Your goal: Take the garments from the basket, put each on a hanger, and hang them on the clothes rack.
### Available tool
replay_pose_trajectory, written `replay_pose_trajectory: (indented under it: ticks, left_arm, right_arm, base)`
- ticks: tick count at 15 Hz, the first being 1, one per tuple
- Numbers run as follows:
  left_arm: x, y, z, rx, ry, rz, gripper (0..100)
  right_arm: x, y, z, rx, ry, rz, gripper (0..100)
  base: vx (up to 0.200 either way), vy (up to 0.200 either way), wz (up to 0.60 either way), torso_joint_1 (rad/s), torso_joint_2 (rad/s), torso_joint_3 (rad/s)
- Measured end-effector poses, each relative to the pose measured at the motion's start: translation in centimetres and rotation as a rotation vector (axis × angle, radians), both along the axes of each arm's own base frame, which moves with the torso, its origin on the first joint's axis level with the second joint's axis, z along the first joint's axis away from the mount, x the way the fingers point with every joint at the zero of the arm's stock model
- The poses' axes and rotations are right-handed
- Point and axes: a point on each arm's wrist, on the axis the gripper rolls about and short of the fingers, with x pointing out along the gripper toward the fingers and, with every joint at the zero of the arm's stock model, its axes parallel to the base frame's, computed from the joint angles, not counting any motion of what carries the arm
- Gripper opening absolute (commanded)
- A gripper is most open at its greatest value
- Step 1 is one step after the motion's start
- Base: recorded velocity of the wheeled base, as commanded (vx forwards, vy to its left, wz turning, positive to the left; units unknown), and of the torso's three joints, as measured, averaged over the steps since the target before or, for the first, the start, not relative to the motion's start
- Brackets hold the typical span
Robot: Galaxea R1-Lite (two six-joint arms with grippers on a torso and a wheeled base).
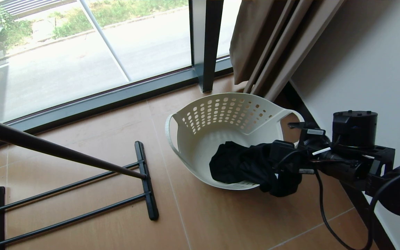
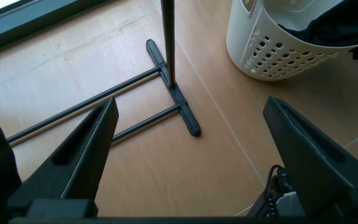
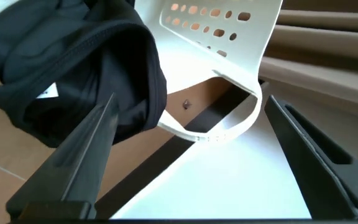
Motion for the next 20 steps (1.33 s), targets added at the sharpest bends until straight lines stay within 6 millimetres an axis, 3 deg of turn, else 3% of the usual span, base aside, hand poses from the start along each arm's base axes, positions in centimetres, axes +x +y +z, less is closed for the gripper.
replay_pose_trajectory:
  ticks: [7,20]
  left_arm:
    - [0.0,0.0,0.0,0.000,0.000,0.000,100]
    - [0.0,0.0,0.0,0.000,0.000,0.000,100]
  right_arm:
    - [4.2,0.9,-3.8,-0.087,-0.050,-0.020,100]
    - [8.0,2.2,-4.4,-0.123,-0.101,-0.007,100]
  base:
    - [0.000,0.000,0.00,0.000,0.00,0.000]
    - [0.000,0.000,0.00,0.000,0.00,0.000]
